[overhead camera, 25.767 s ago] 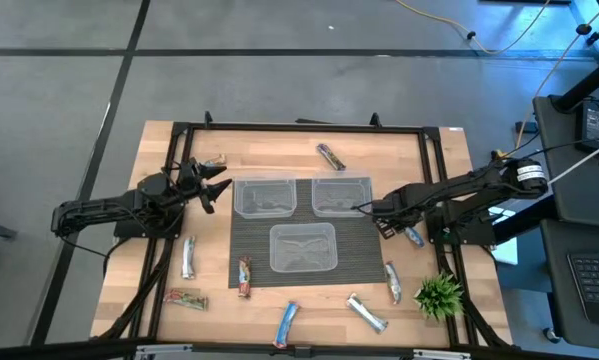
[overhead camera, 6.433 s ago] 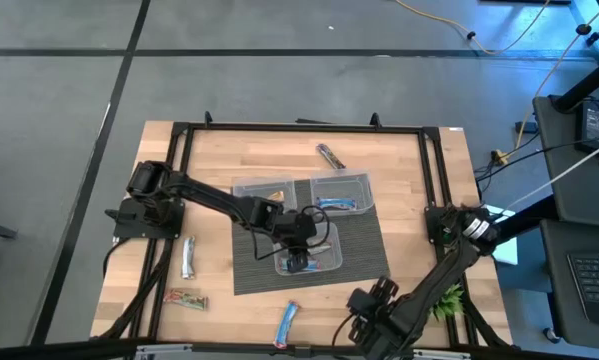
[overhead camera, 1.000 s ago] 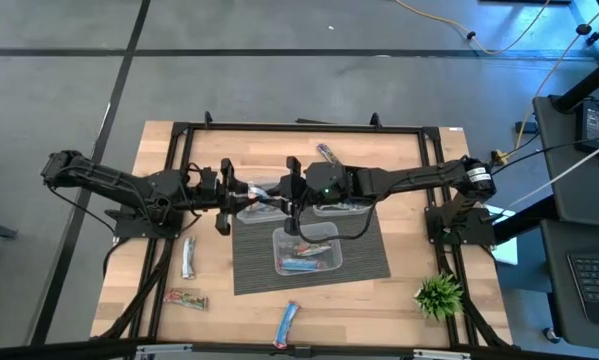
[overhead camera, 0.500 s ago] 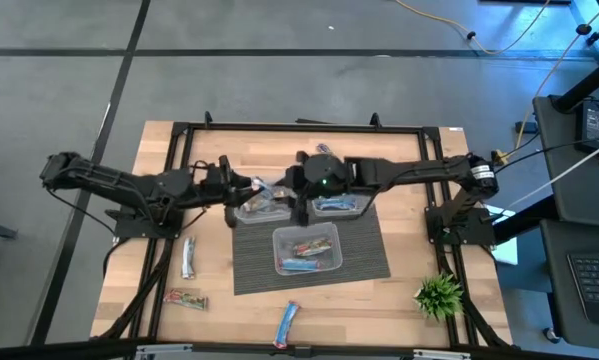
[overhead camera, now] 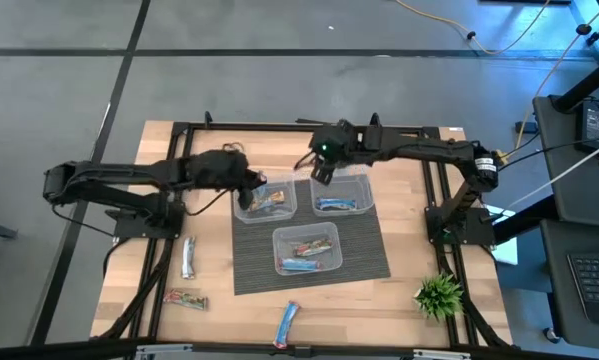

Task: Pick and place Granola Bars by type
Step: Put the yellow granola bar into the top left transparent bin

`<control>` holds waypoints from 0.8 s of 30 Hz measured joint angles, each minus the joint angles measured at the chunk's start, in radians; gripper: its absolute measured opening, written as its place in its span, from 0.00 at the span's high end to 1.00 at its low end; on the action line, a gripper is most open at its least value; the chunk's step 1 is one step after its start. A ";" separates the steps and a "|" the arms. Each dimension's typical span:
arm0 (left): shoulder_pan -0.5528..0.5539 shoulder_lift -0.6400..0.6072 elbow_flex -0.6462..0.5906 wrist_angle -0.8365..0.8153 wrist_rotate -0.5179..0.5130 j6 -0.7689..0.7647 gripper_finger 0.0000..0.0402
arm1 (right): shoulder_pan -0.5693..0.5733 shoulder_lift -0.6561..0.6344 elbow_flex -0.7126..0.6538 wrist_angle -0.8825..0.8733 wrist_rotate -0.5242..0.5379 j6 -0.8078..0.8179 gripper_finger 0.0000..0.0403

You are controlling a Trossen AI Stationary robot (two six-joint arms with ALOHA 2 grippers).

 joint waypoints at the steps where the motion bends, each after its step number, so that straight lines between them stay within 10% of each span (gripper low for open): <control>1: 0.018 0.034 0.027 -0.035 0.015 0.007 0.82 | -0.018 0.000 0.000 -0.001 -0.001 0.014 0.41; 12: 0.105 0.399 0.289 -0.424 0.088 0.135 0.82 | -0.149 0.002 0.000 -0.010 -0.009 -0.074 0.42; 24: 0.105 0.570 0.379 -0.432 0.084 0.166 0.80 | -0.352 0.022 -0.134 0.074 -0.344 -0.118 0.42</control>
